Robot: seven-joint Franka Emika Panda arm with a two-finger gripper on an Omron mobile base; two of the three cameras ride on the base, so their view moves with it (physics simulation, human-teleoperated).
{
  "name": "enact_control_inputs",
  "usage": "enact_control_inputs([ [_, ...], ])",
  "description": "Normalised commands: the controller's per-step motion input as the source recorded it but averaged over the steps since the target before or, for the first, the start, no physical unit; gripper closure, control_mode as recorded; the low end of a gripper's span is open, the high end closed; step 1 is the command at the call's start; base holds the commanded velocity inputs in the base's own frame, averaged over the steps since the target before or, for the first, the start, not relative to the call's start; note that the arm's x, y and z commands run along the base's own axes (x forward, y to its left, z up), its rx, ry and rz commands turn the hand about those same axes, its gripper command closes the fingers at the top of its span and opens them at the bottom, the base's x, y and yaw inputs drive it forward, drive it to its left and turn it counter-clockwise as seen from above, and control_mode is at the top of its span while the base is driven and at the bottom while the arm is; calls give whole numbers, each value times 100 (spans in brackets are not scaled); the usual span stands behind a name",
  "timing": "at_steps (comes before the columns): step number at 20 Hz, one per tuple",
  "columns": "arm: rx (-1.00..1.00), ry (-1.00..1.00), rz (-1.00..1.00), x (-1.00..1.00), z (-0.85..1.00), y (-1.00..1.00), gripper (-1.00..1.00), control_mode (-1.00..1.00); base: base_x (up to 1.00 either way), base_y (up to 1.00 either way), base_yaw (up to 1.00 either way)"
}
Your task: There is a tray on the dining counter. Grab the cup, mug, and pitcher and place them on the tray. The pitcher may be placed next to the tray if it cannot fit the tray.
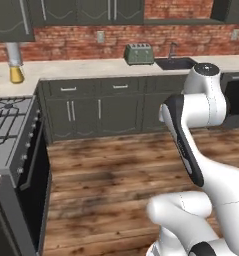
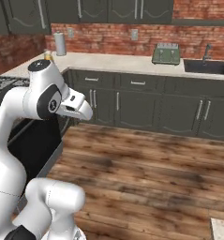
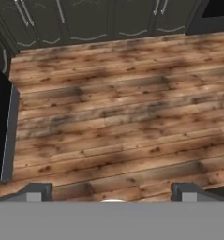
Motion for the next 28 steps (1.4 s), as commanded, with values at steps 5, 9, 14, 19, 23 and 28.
enact_control_inputs([
  [5,0,0,0,0,0,0,-100,100,100,-26,0],
  [9,0,0,0,0,0,0,-100,100,100,-28,3],
  [14,0,0,0,0,0,0,-100,100,100,-32,6],
  [19,0,0,0,0,0,0,-100,100,100,-27,11],
  [23,0,0,0,0,0,0,-100,100,98,-18,23],
  [28,0,0,0,0,0,0,-100,100,83,-33,42],
])
